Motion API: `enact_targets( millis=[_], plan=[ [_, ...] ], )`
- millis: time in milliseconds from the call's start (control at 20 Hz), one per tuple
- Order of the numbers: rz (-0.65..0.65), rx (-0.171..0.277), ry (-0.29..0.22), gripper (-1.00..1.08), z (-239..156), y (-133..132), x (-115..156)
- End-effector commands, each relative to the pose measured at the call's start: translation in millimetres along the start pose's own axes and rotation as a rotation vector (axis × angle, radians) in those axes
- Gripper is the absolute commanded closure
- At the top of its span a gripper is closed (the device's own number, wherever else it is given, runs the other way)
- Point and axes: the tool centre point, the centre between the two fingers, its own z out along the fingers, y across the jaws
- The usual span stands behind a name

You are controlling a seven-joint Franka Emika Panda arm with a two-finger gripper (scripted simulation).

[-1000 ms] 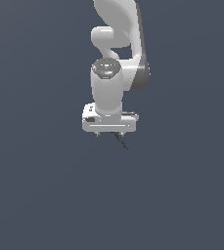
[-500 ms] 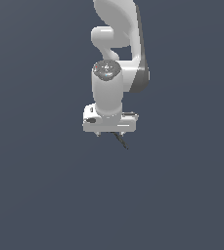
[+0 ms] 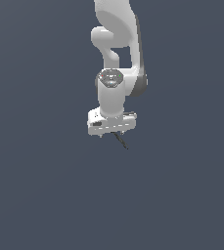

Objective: Pick up the object and move it to a goal position.

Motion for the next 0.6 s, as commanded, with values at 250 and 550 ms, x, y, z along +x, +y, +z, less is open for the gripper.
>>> enact_targets(
  millis=[250, 550],
  plan=[
    [-0.214, -0.007, -0.001, -0.92, 40, -17, -33],
    [-0.331, -0.007, 0.000, -0.92, 59, -27, -52]
  ],
)
